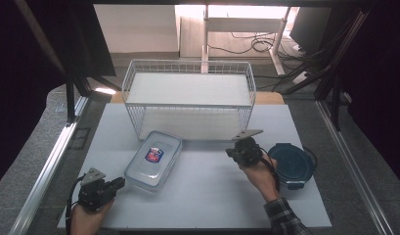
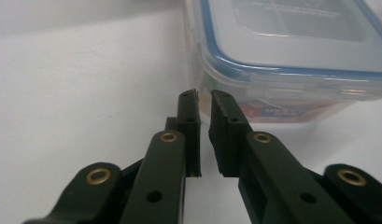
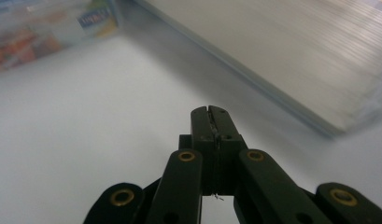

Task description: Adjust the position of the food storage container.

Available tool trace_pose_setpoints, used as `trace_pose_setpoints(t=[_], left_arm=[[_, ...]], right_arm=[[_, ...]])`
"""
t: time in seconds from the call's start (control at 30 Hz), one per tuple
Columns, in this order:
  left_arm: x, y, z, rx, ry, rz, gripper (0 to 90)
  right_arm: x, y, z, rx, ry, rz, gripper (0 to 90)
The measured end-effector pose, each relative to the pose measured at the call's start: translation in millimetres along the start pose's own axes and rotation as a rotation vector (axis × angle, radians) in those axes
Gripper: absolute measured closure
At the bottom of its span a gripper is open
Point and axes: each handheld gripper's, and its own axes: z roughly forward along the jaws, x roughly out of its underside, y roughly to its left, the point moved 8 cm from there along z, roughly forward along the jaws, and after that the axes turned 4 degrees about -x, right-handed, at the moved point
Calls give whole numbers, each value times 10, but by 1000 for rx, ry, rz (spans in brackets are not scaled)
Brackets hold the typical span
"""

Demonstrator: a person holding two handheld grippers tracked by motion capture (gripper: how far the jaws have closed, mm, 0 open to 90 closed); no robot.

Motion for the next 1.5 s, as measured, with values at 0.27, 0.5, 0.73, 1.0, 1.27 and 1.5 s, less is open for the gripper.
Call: trace_pose_setpoints(t=[0.27, 0.5, 0.73, 1.0, 1.27, 1.5], left_arm=[[74, -124, 72, 37, 77, 34, 864], [73, -148, 121, 43, 87, 28, 852], [86, -90, 148, 47, 106, 0, 838], [64, -83, 232, 67, 123, -21, 861], [-5, -57, 338, 67, 125, -17, 871], [-108, -29, 448, 69, 120, -4, 891]], right_arm=[[-407, 212, 577, -90, -34, -54, 892], [-719, 302, 999, -132, -47, -96, 892], [-1037, 488, 1421, -227, -39, -123, 892], [-923, 477, 1408, -299, 76, -163, 894], [-544, 538, 1181, -289, 134, -179, 894], [-314, 579, 974, -282, 126, -198, 893]])
